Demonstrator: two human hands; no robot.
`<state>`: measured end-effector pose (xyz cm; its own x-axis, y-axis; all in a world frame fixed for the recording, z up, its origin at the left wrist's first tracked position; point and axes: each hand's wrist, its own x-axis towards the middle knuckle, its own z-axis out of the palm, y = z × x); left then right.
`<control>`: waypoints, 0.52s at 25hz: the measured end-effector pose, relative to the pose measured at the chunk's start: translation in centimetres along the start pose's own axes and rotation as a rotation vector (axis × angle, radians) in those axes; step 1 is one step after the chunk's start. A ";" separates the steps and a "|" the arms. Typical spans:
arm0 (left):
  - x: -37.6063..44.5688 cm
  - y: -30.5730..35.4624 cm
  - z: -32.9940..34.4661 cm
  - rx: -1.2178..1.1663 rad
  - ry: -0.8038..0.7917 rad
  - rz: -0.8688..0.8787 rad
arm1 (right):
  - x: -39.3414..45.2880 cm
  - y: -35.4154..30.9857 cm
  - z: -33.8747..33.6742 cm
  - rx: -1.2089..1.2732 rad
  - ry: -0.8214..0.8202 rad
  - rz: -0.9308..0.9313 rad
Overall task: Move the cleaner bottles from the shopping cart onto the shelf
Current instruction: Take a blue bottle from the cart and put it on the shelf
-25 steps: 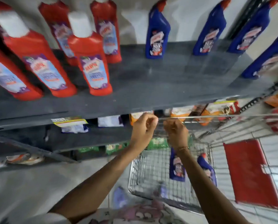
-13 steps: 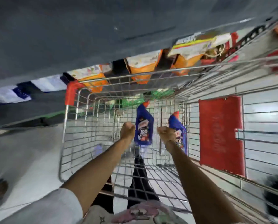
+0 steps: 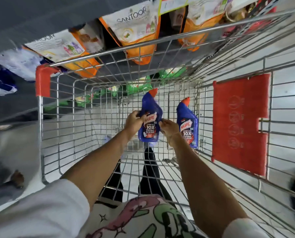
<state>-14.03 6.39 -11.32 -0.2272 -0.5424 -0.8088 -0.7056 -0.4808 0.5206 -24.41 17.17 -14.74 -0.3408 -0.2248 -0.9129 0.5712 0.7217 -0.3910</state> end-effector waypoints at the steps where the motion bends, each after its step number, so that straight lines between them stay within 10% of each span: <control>1: -0.9 0.1 -0.2 -0.033 -0.012 0.029 | -0.7 0.2 -0.5 0.013 -0.010 -0.026; 13: -15.3 14.6 -12.7 -0.484 -0.030 0.656 | -18.7 -17.5 -0.7 -0.106 -0.312 -0.958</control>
<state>-12.34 -1.10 12.11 -0.5163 -0.8016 -0.3015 -0.0558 -0.3199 0.9458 -28.55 9.20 9.23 -0.4019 -0.8897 -0.2164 0.0855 0.1988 -0.9763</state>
